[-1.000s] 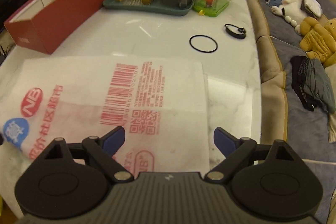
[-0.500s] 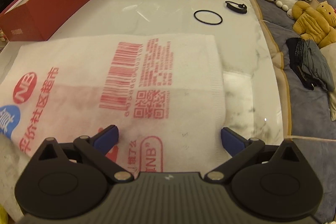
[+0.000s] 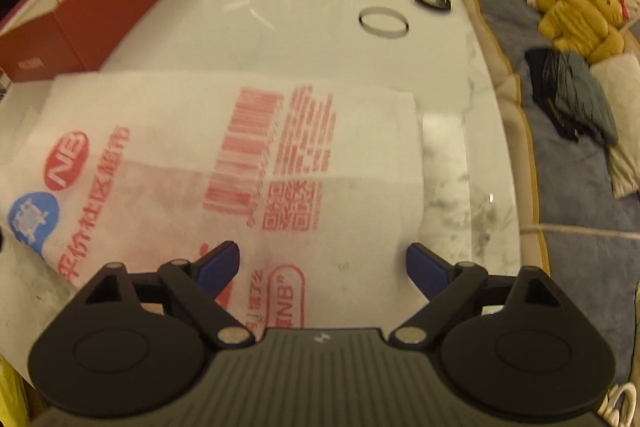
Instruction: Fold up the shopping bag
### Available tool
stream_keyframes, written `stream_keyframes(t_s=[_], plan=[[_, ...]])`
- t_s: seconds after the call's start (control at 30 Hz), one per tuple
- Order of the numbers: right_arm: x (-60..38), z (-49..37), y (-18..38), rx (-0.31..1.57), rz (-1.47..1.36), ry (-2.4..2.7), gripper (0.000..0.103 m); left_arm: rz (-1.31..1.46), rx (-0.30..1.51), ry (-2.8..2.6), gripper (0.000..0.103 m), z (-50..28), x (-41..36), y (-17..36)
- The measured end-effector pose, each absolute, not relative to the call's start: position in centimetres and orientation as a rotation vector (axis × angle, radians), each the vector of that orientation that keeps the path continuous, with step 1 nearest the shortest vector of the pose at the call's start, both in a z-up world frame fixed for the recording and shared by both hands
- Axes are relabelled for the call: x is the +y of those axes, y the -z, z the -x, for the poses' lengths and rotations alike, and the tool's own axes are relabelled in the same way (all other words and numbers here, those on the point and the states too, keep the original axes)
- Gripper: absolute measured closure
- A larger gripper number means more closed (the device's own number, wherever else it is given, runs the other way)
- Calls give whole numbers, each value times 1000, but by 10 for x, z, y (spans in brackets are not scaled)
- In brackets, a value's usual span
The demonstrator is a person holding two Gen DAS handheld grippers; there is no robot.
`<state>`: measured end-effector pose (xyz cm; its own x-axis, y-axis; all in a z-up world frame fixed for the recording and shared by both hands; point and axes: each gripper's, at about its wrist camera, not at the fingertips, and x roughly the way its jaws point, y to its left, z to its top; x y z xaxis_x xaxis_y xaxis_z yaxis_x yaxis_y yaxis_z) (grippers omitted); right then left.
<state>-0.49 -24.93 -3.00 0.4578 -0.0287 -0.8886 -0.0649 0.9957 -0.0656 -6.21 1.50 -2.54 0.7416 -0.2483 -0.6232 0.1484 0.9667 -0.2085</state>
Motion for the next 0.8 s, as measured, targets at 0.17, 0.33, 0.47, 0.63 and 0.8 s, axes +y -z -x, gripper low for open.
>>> stream_keyframes(t_s=[0.17, 0.33, 0.47, 0.63, 0.8], plan=[[-236, 9, 15, 988, 154, -130, 10, 162, 765, 113, 0, 55, 14, 24], [-219, 1, 12, 955, 214, -205, 9, 120, 754, 105, 0, 58, 6, 23], [-216, 0, 17, 973, 170, -231, 8, 94, 767, 63, 0, 60, 1, 22], [-211, 7, 32, 977, 163, -241, 8, 45, 734, 11, 0, 65, 1, 14], [-214, 8, 34, 979, 119, -226, 8, 6, 700, 8, 69, 69, 2, 11]])
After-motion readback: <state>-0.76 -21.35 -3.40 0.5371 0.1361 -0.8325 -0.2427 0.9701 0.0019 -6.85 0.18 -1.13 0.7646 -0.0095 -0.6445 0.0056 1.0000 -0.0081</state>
